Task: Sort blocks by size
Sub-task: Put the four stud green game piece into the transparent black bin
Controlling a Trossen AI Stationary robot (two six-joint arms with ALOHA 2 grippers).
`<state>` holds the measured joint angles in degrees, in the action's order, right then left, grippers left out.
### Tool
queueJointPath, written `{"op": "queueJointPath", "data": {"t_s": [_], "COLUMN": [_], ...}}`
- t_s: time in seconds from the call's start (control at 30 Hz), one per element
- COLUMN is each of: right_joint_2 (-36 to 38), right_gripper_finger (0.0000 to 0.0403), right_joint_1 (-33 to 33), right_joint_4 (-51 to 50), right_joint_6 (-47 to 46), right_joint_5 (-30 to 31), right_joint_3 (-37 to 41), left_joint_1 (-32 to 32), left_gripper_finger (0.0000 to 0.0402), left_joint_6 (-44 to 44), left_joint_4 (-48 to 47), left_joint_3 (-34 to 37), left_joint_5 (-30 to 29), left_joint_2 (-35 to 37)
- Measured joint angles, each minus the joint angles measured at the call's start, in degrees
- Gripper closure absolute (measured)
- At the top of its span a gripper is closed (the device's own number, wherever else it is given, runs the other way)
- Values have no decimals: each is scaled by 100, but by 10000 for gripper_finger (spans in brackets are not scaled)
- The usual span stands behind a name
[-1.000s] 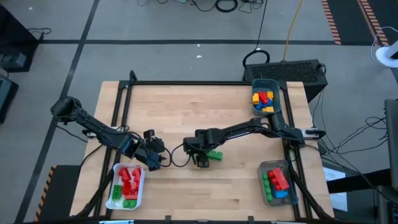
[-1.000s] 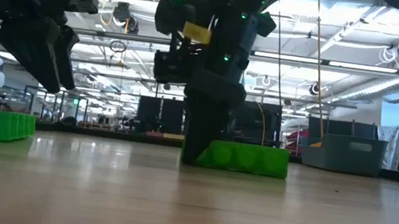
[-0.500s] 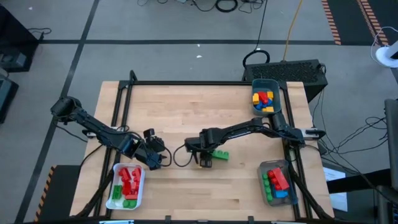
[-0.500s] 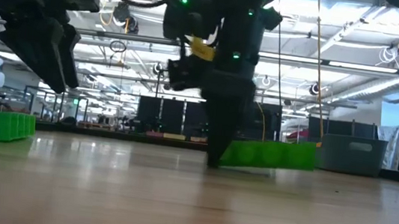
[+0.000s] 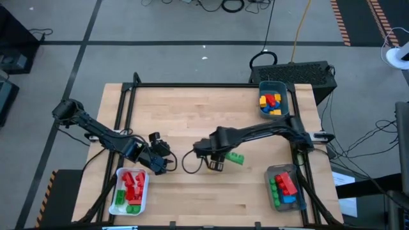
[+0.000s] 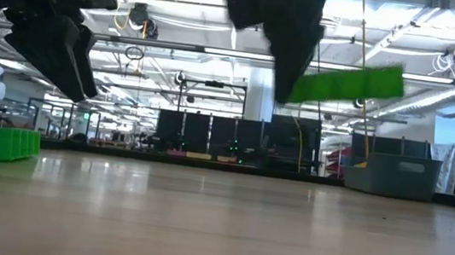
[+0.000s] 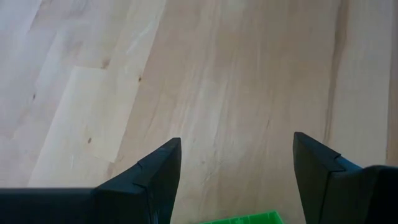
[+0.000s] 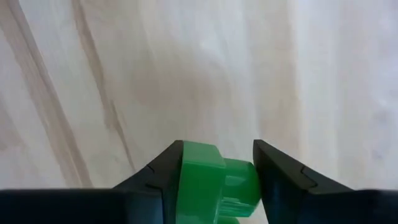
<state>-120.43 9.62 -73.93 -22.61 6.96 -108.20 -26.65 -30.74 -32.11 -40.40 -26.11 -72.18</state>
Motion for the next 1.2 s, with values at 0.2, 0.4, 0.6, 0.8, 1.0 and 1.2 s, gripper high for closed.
{"op": "queueJointPath", "data": {"t_s": [0.2, 0.4, 0.6, 0.8, 1.0, 1.2], "right_joint_2": [797, 1429, 1787, 1997, 1999, 1995], "right_gripper_finger": [246, 249, 248, 245, 245, 243], "right_joint_1": [414, 1090, 1916, 2663, 3130, 3422], "right_joint_4": [-722, -1611, -1598, -1625, -1611, -1611], "right_joint_6": [-1296, -3055, -4514, -6149, -7425, -8401], "right_joint_5": [604, 812, 750, 475, -84, -287], "right_joint_3": [17, 16, 423, 1260, 2025, 2508], "left_joint_1": [-174, -338, -376, -376, -366, -266], "left_gripper_finger": [183, 183, 183, 183, 183, 183], "left_joint_6": [-48, -133, -160, -162, -60, -16], "left_joint_4": [-18, 8, 15, 14, 55, 174], "left_joint_3": [-1, -2, -2, -2, -2, -2], "left_joint_5": [0, -121, -218, -225, -269, -269], "left_joint_2": [-2, 0, 0, 0, 0, 0]}}
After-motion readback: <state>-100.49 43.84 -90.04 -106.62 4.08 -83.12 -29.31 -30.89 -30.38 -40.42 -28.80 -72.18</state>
